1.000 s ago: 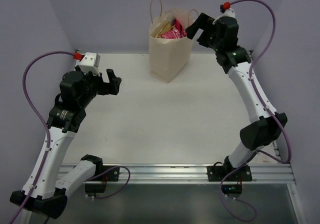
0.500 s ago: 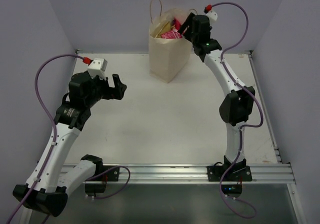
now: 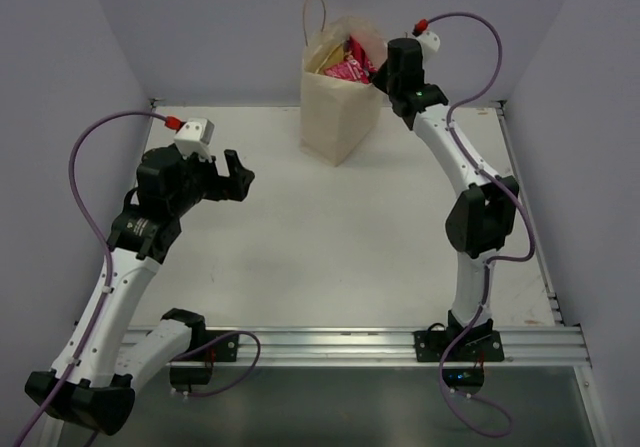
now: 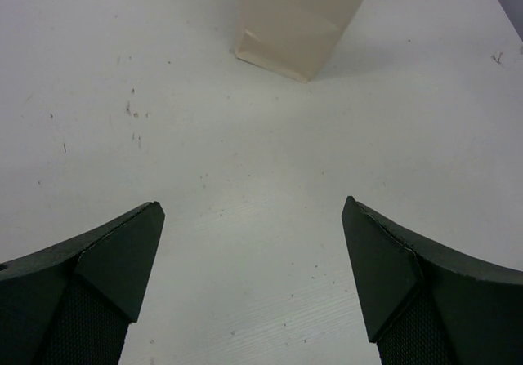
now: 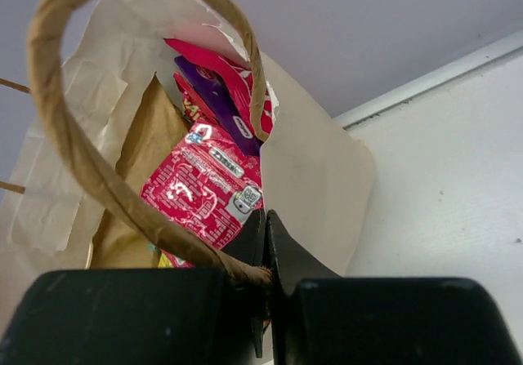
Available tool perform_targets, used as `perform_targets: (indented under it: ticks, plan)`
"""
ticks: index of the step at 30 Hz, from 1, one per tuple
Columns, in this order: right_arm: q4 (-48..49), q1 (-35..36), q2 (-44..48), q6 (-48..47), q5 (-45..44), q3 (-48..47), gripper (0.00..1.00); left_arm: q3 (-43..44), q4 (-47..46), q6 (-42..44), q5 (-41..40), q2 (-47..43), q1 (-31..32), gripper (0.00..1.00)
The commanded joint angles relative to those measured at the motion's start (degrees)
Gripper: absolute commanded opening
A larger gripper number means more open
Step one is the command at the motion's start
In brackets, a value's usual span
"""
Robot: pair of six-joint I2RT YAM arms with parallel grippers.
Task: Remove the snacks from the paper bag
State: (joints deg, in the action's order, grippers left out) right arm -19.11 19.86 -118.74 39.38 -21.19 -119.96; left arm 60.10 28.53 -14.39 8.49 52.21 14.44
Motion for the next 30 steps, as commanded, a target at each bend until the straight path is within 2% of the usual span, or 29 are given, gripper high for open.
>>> perform_targets:
  ticks: [1,11,12,17,22,26,28,30]
  plan:
    - [-2.2,0.1,9.4,-1.8,-0.1,4.1,0.0,1.5,-1.3,-1.0,1.2,-1.2,0.4,1.0]
    - [-9.9,-3.2,29.5,-9.5,11.0,16.1,0.0,5.4,1.7,-2.2,1.9,-2.1,0.4,1.0]
    - [-10.6,-3.6,31.2,-10.6,14.2,17.9,0.0,5.4,1.8,-2.4,2.1,-2.2,0.4,1.0]
    - [-11.1,-7.8,42.0,-13.9,23.0,33.2,0.0,4.7,1.8,-2.5,5.3,-2.1,0.4,1.0]
    - [-11.1,-10.5,49.5,-21.1,24.9,43.5,0.0,4.5,2.5,-2.6,6.8,-1.8,0.4,1.0]
    - [-11.4,-10.5,52.5,-29.2,25.0,43.1,0.0,4.8,1.3,-3.2,10.1,-1.2,0.4,1.0]
    - [-11.6,-10.4,52.6,-31.0,26.4,40.2,0.0,5.7,0.6,-3.5,16.3,0.1,0.4,1.0]
    - [-10.7,-10.3,52.6,-32.5,27.3,38.5,0.0,6.8,0.5,-4.5,19.3,1.9,0.4,1.0]
